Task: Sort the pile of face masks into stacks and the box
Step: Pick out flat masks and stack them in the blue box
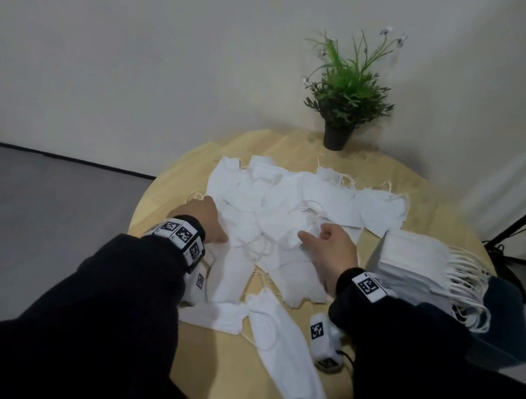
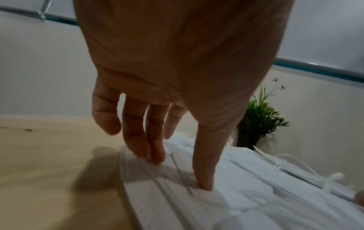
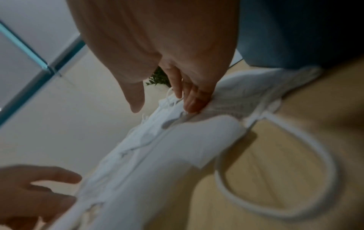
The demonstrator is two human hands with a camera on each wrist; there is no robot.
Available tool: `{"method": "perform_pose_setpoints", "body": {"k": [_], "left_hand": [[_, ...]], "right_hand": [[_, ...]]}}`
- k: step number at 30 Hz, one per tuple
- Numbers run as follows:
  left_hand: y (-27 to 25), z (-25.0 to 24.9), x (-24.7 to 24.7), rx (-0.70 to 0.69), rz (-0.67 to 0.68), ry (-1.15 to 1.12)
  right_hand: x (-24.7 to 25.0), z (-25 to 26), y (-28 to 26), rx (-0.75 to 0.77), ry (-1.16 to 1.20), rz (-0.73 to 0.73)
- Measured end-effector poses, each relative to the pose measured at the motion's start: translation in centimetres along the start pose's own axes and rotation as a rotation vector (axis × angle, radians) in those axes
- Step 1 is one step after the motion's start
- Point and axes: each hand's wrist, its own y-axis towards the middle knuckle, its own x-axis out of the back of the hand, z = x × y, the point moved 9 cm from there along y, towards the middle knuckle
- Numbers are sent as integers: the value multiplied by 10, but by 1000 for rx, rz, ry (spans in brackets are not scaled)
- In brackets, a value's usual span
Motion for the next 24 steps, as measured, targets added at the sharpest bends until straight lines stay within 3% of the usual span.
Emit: {"method": "perform_pose_setpoints", "body": {"k": [3,7,12,18,24], "left_hand": [[3,-1,5,-47,-54,-7],[-1,-5,0,-74,-52,-14],[6,-13,-14,-96,-41,-76],[6,-35,-11,-179,-35,-285],[-5,-41,-19,-103,-12,-370]], "right_hand": [[-13,6,10,34,-269,-5],[-13,11,11,2,-353,-76],[16,24,-15,78,116,-212],[18,14,-56,-185,672,43],[12,-7,-100,-269,803,174]]}}
